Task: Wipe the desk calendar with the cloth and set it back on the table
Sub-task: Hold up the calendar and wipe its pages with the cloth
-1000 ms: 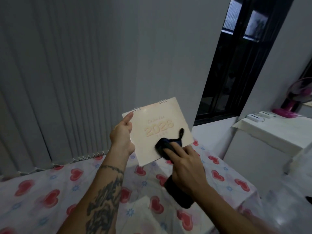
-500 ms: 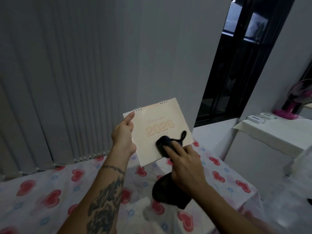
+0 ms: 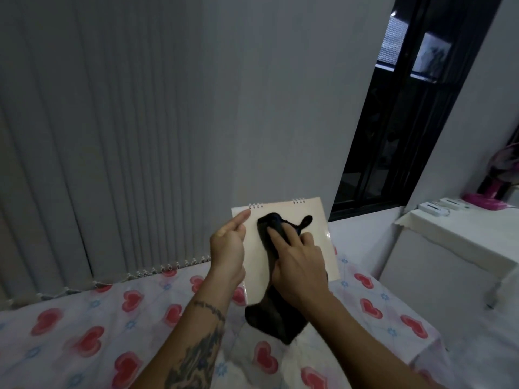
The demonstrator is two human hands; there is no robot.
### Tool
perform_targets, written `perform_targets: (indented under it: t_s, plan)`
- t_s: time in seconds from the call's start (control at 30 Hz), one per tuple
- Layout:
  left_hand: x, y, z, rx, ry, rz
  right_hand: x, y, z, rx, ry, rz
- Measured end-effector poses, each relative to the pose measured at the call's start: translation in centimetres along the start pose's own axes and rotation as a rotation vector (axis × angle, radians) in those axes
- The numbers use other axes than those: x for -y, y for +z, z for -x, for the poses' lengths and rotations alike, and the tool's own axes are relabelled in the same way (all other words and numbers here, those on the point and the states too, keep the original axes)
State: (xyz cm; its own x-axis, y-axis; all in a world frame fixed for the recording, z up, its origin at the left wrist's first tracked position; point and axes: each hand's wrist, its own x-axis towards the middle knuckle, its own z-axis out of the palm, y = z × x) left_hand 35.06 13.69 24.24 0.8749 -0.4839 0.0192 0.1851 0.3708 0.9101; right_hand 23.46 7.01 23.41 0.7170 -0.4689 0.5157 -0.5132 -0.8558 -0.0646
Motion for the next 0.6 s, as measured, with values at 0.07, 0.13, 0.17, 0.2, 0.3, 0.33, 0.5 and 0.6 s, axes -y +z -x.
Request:
perform_targets:
  t_s: [0.07, 0.13, 0.17, 0.2, 0.3, 0.33, 0.5, 0.6]
  plan:
    - [0.0, -0.6, -0.3, -0.018, 0.009, 0.021, -1.3, -0.1, -1.0, -0.012, 0.036, 0.013]
    - [0.1, -1.2, -0.3, -0.037, 0.011, 0.036, -2.7, -0.2, -2.0, -0.013, 0.141, 0.017]
    - [0.3, -1.4, -0.2, -0.044, 0.013, 0.033, -3.2, -0.3, -2.3, -0.003, 0.201, 0.011]
    - [0.4, -1.5, -0.2, -0.048, 0.020, 0.022, -3.4, -0.2, -2.4, 0.011, 0.242, 0.006]
    - [0.7, -1.1, -0.2, -0.042, 0.045, -0.005, -2.2, 0.1, -1.7, 0.019, 0.169, -0.011]
    - [0.8, -0.9, -0.2, -0.038, 0.041, -0.006, -1.3, 0.4, -1.2, 0.009, 0.092, -0.010]
    - [1.0, -0.3, 0.0, 0.013, -0.007, 0.038, -0.2, 0.6, 0.5, -0.003, -0.095, -0.013]
    - [0.8, -0.6, 0.2, -0.030, -0.024, 0.050, -2.7, 0.7, 0.0, -0.019, -0.006, 0.000]
